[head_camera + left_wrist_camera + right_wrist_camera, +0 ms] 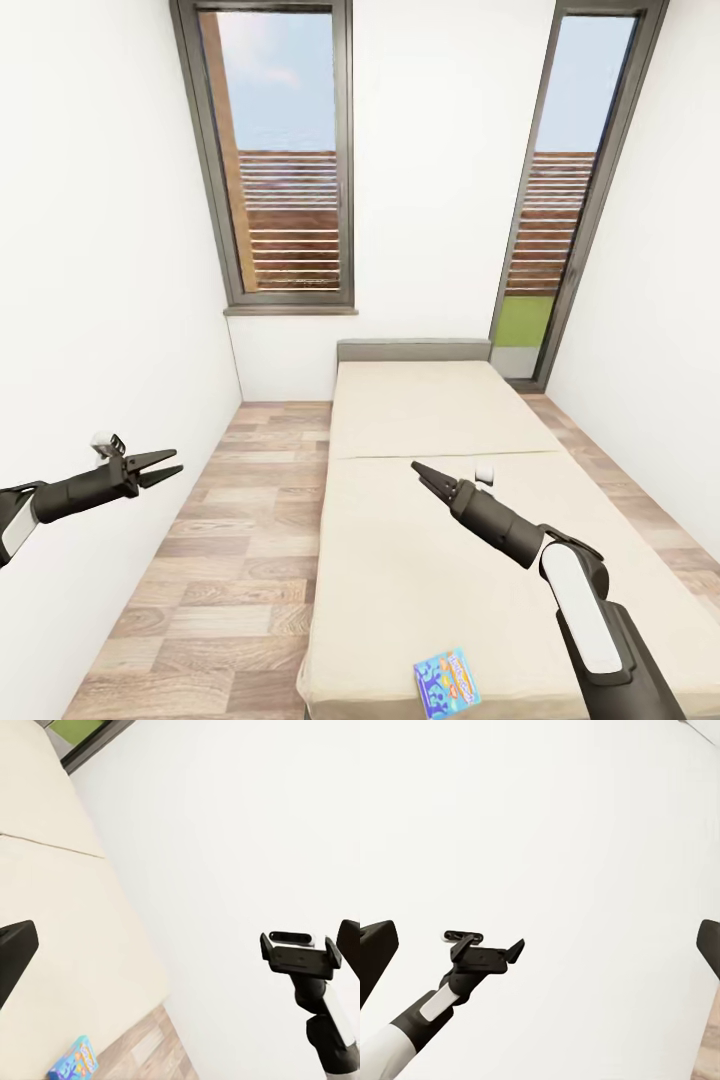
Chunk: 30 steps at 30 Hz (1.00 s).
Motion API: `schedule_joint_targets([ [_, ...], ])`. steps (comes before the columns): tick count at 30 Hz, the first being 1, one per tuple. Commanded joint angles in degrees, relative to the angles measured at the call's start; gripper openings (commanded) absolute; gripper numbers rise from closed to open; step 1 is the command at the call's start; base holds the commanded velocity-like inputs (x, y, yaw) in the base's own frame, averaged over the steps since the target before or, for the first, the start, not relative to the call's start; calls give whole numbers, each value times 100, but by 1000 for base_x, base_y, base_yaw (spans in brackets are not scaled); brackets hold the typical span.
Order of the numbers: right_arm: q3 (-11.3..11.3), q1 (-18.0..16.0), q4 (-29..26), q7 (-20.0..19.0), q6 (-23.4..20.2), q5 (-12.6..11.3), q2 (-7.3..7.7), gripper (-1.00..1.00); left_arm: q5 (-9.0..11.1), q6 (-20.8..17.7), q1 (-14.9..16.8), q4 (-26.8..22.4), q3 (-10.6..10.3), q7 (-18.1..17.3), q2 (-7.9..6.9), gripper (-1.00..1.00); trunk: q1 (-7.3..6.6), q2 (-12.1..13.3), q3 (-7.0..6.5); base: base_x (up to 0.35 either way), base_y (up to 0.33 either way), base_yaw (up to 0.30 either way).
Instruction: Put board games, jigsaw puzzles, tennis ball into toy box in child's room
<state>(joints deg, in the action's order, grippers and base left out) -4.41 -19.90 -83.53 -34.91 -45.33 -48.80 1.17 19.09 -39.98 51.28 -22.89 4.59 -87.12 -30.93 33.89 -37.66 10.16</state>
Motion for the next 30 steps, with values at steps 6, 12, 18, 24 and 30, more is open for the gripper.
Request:
schedule_joint_targets([
  [6,-7,-5,3,-8,-37,-12,-8,100,2,-99,5,2,12,134,-1,100,134,-251,118,-17,0,0],
  [12,-8,-5,4,-7,-37,-4,-11,100,6,-109,5,3,15,200,-1,100,266,-491,225,-198,29,0],
  [18,-48,-5,-5,-33,-36,-23,7,100,7,-164,5,4,22,223,-1,100,398,-732,333,-128,25,0],
  [24,-84,-5,-67,-28,-37,-31,1,100,7,-189,5,4,22,229,-1,100,529,-972,441,-21,4,0],
  [30,-90,-5,-87,-12,-41,-26,-9,100,7,-193,5,3,19,233,-1,100,661,-1213,549,-4,1,0],
])
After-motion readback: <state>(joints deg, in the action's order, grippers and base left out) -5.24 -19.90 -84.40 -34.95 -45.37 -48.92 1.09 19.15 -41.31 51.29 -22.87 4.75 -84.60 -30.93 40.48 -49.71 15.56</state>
